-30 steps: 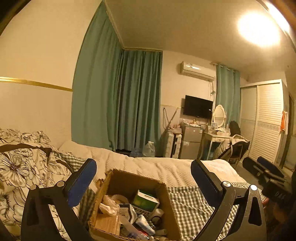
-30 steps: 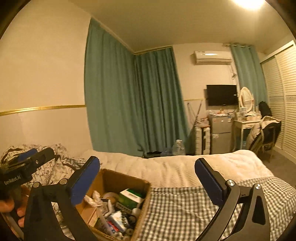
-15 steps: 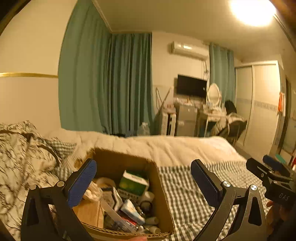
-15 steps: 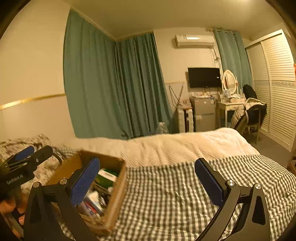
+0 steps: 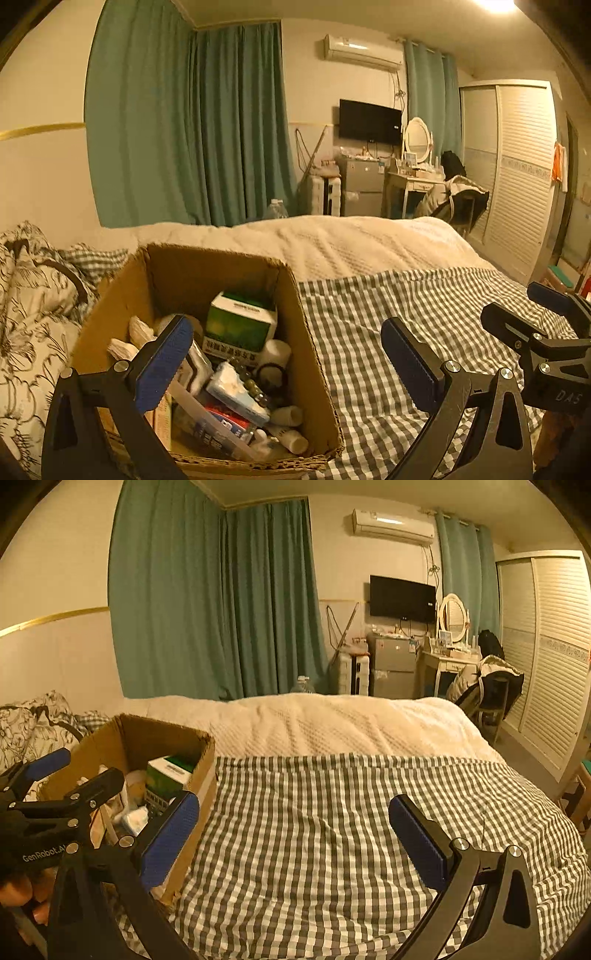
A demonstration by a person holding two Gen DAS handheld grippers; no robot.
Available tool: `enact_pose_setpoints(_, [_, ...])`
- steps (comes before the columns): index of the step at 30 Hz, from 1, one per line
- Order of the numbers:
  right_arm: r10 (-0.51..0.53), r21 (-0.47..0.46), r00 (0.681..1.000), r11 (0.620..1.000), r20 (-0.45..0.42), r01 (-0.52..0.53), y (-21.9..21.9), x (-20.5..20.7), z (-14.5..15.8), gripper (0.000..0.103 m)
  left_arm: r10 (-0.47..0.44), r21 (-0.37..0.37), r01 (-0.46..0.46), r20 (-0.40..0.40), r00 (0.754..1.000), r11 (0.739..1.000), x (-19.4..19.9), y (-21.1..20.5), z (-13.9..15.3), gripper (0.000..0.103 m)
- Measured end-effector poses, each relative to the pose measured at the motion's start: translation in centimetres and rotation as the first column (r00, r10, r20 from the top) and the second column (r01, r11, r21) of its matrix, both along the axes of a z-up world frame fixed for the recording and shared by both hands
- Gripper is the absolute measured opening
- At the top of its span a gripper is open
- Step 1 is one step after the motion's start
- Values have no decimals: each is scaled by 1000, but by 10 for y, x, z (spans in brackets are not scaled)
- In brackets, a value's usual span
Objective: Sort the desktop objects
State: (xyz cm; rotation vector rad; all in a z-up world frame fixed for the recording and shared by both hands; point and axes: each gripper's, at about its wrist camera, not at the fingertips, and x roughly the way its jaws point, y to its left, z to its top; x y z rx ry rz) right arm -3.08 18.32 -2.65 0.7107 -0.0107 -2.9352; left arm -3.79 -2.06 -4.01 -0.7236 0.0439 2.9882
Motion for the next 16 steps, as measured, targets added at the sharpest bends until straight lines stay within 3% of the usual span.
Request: enact_pose_setpoints(16, [2, -18, 1000, 1000, 31, -2, -5, -6, -3, 103, -7, -14, 7, -19, 1000, 1000, 6, 2, 7, 103])
